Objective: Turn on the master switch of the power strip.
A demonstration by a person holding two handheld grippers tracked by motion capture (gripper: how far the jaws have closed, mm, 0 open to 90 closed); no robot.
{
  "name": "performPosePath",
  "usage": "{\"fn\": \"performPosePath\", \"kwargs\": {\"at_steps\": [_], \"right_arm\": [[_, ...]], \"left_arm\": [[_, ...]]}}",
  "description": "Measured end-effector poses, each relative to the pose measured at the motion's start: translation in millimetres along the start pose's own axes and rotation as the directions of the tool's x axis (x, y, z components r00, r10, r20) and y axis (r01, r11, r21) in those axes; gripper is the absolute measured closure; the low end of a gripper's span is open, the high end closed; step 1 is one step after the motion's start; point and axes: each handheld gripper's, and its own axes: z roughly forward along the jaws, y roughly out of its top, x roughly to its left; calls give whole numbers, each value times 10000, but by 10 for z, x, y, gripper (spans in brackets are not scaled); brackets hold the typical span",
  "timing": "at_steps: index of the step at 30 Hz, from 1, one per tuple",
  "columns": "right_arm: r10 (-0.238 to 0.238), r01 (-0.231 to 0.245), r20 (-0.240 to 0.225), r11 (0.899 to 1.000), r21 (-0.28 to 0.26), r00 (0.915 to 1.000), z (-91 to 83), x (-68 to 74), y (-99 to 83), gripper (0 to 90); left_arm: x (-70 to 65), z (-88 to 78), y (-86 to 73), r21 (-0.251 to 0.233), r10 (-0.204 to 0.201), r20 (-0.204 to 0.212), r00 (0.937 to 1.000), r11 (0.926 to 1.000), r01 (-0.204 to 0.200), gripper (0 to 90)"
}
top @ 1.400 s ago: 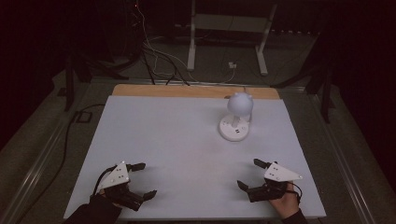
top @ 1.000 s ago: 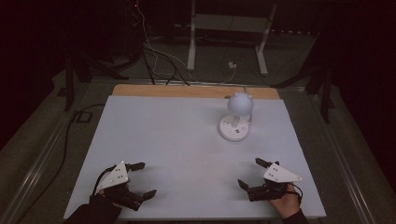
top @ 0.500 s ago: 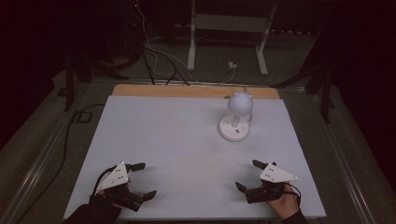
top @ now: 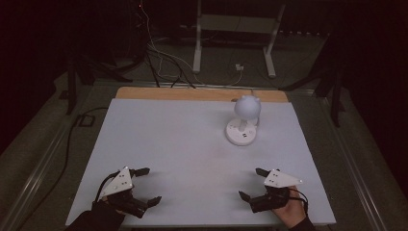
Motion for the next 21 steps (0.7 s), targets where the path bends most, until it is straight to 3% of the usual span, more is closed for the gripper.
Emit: {"fn": "performPosePath", "kwargs": {"at_steps": [9,13,21], "right_arm": [[175,-173,-361,9998,45,9992,11,30,49,0],[50,-54,-360,9999,-111,9993,0,35,77,0],[293,-303,-368,9992,-263,9989,-31,32,177,0]], "left_arm": [[1,7,0,23,29,-14,10000,10000,-29,2],[-1,12,1,37,30,12,10000,10000,-30,2],[-3,15,0,42,58,-10,10000,10000,-58,2]]}}
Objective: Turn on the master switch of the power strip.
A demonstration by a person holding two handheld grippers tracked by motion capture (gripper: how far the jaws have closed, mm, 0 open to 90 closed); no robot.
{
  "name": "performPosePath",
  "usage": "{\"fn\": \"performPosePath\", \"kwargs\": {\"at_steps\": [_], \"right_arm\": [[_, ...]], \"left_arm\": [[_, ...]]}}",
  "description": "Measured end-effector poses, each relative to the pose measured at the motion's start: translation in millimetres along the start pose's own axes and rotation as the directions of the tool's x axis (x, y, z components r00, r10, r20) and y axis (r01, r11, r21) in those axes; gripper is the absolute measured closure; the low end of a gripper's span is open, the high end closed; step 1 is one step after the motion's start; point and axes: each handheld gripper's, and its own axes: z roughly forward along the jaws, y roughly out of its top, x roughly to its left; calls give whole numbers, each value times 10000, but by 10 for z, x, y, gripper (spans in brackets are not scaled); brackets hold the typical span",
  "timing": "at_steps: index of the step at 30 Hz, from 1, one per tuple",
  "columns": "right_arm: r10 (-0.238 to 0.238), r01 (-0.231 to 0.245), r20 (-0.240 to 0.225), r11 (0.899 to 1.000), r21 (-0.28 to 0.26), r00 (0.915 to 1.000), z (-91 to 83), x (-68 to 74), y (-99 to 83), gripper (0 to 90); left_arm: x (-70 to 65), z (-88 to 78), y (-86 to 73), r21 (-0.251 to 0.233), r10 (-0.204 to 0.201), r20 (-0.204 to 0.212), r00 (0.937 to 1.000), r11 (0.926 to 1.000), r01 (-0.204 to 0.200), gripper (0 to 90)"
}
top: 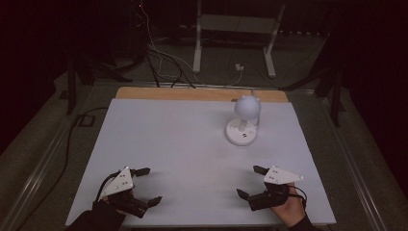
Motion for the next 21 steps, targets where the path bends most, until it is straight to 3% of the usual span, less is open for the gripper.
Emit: {"fn": "performPosePath", "kwargs": {"at_steps": [7,14,21], "right_arm": [[304,-298,173,9989,-356,9994,-50,-33,103,0],[250,-220,453,9975,-670,9987,-88,-52,241,0],[535,-454,608,9909,-1270,9967,-106,-106,446,0]], "left_arm": [[4,12,1,18,17,9,10000,10000,-17,2],[-15,24,9,-43,47,56,10000,10000,-46,2],[-12,11,14,-198,-13,30,10000,9998,14,2]]}}
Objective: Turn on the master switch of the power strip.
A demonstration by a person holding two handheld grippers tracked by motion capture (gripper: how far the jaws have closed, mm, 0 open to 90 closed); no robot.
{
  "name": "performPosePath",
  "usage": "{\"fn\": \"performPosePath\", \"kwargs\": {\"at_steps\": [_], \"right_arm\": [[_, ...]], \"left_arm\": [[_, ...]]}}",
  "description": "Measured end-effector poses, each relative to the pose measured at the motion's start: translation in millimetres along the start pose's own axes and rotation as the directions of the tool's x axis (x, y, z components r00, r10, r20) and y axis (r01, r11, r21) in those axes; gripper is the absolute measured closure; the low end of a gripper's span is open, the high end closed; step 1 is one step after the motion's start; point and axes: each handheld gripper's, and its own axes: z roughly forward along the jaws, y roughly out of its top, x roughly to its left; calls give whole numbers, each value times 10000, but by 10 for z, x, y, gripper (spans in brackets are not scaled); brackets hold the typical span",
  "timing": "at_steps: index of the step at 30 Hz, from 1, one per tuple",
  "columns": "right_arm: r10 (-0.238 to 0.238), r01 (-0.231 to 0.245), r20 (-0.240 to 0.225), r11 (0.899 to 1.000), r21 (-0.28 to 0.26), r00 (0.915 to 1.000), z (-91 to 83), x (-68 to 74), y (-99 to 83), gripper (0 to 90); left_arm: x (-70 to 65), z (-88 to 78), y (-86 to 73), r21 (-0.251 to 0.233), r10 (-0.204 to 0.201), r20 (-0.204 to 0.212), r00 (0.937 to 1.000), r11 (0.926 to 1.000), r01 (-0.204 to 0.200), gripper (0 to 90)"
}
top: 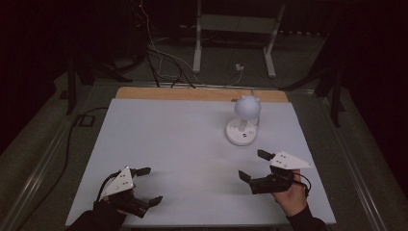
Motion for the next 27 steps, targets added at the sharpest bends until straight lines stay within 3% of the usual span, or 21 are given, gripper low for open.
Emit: {"fn": "performPosePath", "kwargs": {"at_steps": [7,11,17,27], "right_arm": [[186,-183,171,9997,-175,9997,32,-45,135,0],[251,-242,501,9995,-188,9984,64,-101,204,0],[347,-342,376,9993,-139,9987,101,-158,259,0],[699,-692,1010,9976,-102,9924,220,-413,300,0]], "left_arm": [[-12,-2,3,54,110,-18,9999,9999,-110,2],[-17,3,3,77,142,-9,9999,9999,-142,2],[-21,0,1,106,167,-34,9999,9998,-166,2],[-18,-2,-4,144,185,-49,9998,9997,-185,2]]}}
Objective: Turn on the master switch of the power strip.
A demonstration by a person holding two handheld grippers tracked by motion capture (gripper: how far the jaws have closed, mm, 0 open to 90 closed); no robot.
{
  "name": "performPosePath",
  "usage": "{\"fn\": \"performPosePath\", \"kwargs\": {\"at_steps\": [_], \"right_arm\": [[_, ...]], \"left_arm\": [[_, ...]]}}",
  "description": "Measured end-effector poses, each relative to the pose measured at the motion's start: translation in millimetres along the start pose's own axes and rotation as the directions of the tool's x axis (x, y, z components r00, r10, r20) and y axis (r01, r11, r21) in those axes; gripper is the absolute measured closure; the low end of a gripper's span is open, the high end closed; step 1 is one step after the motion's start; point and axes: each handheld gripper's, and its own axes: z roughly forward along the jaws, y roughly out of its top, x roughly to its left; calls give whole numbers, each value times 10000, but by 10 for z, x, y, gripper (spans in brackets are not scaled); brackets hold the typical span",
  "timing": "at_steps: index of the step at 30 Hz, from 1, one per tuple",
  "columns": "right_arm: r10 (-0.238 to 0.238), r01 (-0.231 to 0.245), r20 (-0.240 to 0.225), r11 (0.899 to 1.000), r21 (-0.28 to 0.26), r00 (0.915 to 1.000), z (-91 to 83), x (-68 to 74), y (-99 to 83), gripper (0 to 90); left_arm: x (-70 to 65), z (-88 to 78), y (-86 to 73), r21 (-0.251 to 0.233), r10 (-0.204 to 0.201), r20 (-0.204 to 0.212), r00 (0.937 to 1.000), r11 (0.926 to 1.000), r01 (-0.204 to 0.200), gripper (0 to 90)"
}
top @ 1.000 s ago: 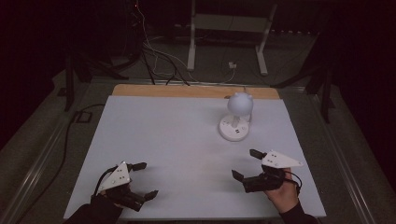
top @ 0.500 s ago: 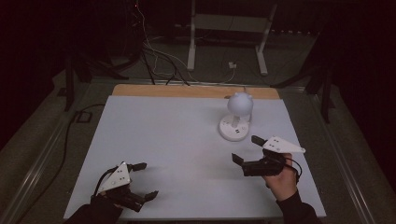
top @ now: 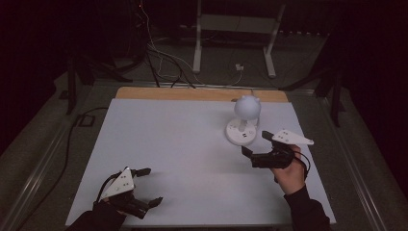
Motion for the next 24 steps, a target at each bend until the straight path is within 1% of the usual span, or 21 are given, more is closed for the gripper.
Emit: {"fn": "performPosePath", "kwargs": {"at_steps": [2,3,6,7,8,10,14,16,18,20,24], "right_arm": [[-2,2,89,10000,-19,10000,12,-25,6,0],[272,-271,103,9996,-31,9996,40,-80,12,0],[352,-354,226,9994,67,9991,94,-147,16,0],[352,-354,226,9994,67,9991,94,-147,16,0],[444,-447,318,9989,114,9985,132,-199,14,0],[704,-709,256,9973,187,9972,170,-253,16,0],[776,-785,358,9967,229,9963,210,-308,32,0],[921,-930,420,9955,204,9949,238,-359,51,0],[945,-955,440,9952,216,9946,248,-373,58,0],[1019,-1035,517,9942,281,9935,289,-421,65,0],[1164,-1184,500,9922,381,9919,338,-473,73,0]], "left_arm": [[0,-2,-2,-8,-16,15,10000,10000,16,2],[1,-1,-2,9,-11,-4,10000,10000,11,2],[0,0,-3,17,12,4,10000,10000,-12,2],[-1,0,-3,21,13,-1,10000,10000,-13,2],[-2,0,-3,23,-2,-1,10000,10000,2,2],[-2,1,-5,38,16,-21,10000,10000,-16,2],[1,1,-5,54,9,-21,10000,10000,-8,2],[-1,3,-4,54,17,-10,10000,10000,-17,2],[-2,4,-2,55,-7,26,10000,10000,6,2],[-5,5,-4,42,4,24,10000,10000,-4,2],[-2,4,-5,55,17,21,10000,10000,-17,2]]}}
